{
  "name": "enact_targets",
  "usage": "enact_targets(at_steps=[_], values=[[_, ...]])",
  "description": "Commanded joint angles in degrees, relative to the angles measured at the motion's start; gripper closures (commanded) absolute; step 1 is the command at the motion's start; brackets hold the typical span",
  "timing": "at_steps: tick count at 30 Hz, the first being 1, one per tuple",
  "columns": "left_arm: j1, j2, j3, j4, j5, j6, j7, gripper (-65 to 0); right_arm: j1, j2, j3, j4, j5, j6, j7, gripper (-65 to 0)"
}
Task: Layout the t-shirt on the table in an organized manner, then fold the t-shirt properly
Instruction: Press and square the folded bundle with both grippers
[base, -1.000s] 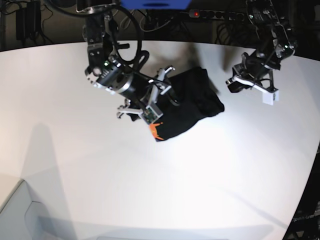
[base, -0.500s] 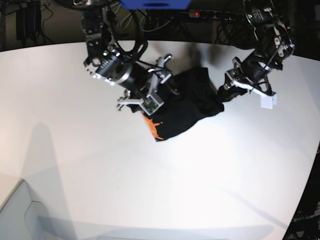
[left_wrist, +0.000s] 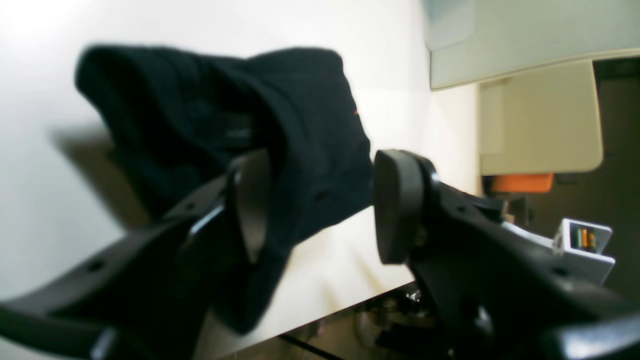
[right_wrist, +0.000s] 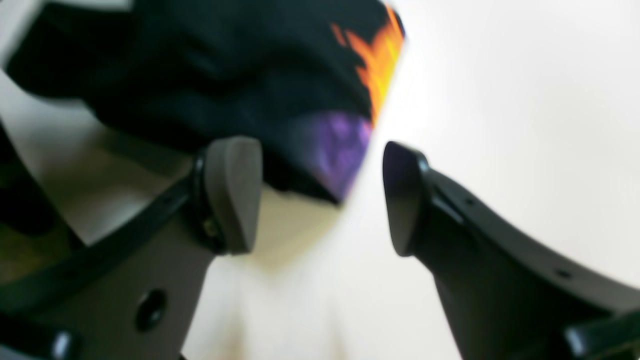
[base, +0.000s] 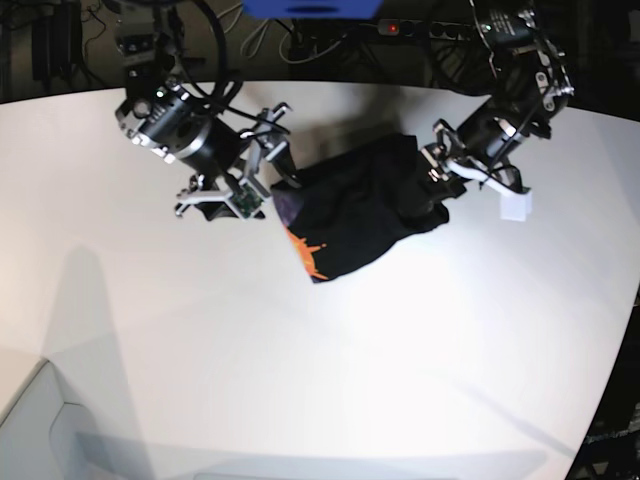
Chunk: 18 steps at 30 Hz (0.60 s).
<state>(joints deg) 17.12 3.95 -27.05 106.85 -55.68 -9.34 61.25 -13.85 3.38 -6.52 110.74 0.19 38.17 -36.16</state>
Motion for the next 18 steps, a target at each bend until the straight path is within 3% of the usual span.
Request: enact_targets(at_steps=[1,15,18], values=[[-0.1,-0.2,-0.7,0.7,-1.4,0.3,-0.6,-32.8,0.5,0.2,0.7,1.1,1.0,0.3,2.0,-40.5],[-3.9,-1.7,-3.7,-12.2,-1.4,0.3,-0.2,-33.2,0.4,0.2,5.0,1.2,1.0,0.4,1.9,-43.1],[-4.9,-1.8,-3.7,-12.8,-1.4,0.3,0.0,-40.3,0.0,0.3,5.0,1.2,1.0,0.4,2.2,-43.1]])
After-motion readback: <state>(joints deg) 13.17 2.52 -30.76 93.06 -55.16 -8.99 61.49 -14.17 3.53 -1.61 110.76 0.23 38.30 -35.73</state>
